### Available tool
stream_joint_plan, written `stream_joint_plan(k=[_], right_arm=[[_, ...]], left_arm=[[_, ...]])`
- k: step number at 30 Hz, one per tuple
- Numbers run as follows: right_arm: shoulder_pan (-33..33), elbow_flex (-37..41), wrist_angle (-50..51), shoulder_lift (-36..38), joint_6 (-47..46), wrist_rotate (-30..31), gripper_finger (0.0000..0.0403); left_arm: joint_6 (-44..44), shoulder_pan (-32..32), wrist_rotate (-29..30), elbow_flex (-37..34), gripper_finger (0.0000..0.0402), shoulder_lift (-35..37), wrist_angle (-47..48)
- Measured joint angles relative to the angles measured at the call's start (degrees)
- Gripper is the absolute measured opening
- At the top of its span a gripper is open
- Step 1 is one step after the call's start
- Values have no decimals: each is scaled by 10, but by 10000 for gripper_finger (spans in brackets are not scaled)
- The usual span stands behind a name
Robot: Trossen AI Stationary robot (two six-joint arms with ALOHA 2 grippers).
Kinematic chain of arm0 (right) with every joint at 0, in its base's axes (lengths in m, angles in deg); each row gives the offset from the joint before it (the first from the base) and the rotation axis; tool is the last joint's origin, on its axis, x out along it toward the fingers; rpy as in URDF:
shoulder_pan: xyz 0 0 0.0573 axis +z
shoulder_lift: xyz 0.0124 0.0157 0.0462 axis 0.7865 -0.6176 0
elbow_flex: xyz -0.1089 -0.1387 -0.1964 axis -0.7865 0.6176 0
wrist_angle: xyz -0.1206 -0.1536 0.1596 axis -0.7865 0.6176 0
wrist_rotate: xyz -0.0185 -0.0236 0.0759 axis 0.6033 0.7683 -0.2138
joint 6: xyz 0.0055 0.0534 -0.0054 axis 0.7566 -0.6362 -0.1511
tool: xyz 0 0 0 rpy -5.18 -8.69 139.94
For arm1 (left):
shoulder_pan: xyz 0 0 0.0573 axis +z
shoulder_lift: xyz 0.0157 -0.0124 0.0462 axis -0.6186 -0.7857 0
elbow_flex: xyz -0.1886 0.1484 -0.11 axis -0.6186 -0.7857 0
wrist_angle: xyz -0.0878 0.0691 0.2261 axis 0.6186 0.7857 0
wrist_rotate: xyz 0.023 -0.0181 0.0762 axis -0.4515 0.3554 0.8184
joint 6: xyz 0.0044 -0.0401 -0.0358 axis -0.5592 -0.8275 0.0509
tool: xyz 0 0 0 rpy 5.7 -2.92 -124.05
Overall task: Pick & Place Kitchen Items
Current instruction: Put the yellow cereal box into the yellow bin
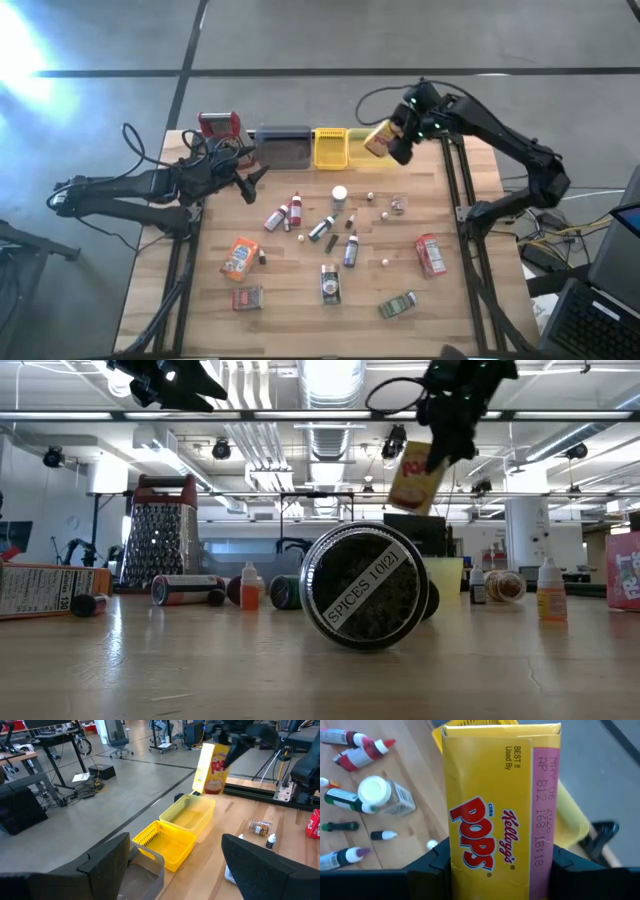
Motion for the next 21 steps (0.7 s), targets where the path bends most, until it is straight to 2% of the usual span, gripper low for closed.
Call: stream_joint_plan(k=[13, 21], right_arm=[[16, -222, 66, -207, 91, 0, 154], [23, -359, 108, -307, 129, 2, 164]], left_arm=[[0, 0, 0, 0, 319, 0, 0], [0, 0, 0, 0, 319, 0, 0]])
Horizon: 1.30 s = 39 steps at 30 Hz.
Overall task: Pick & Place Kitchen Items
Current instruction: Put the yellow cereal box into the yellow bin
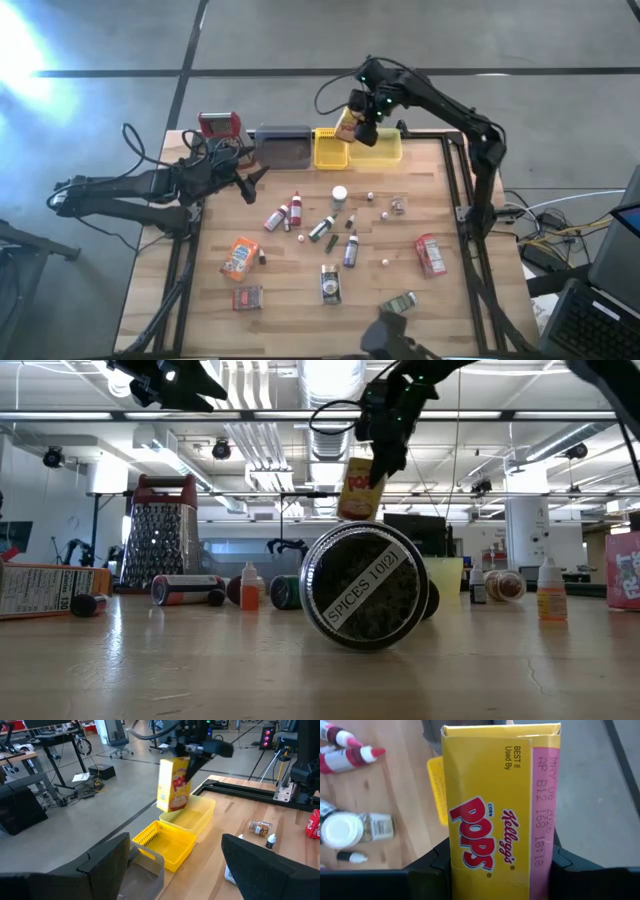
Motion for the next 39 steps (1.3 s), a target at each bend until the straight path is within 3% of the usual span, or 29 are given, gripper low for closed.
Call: stream_joint_plan(k=[14, 22, 39], right_arm=[[5, -194, 56, -168, 79, 4, 161], [3, -193, 46, -209, 99, 35, 155], [-9, -194, 8, -249, 112, 34, 150]], left_arm=[[0, 0, 0, 0, 319, 0, 0], [0, 0, -2, 0, 319, 0, 0], [0, 0, -9, 0, 319, 0, 0]])
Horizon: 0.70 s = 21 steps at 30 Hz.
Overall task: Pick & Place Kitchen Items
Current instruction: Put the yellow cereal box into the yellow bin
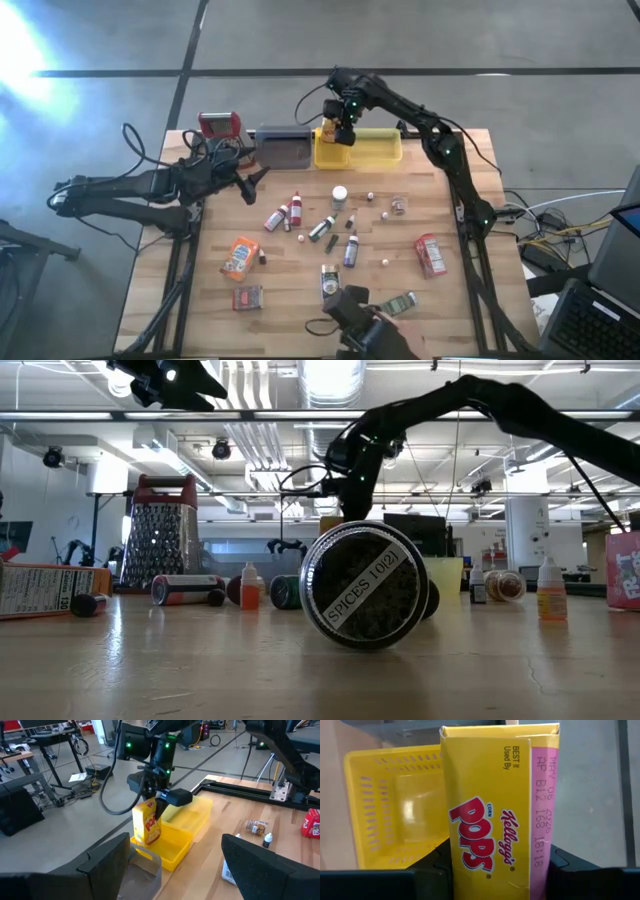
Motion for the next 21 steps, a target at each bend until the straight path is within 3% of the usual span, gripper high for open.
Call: stream_joint_plan(k=[21], right_arm=[[1, 17, 4, -2, -4, -1, 155]], left_arm=[[0, 0, 0, 0, 319, 0, 0]])
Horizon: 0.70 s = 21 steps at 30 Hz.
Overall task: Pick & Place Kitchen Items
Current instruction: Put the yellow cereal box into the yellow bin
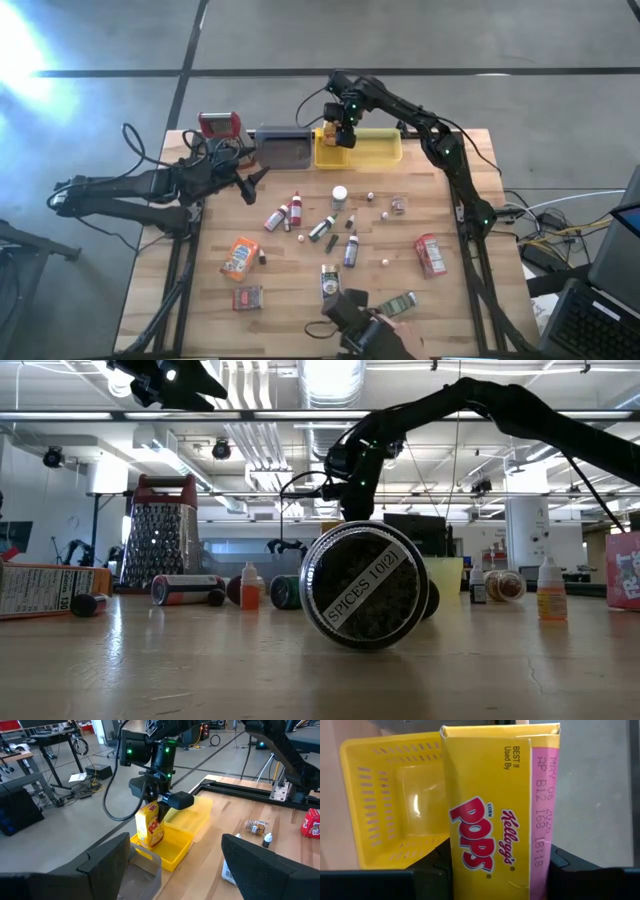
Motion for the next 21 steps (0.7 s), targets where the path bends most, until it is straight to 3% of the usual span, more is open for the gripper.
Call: stream_joint_plan(k=[16, 21], right_arm=[[0, 34, -18, 0, -3, -1, 151], [0, 34, -25, 0, -2, -1, 173]], left_arm=[[3, 0, 0, 0, 319, 0, 0], [3, 0, 0, 0, 319, 0, 0]])
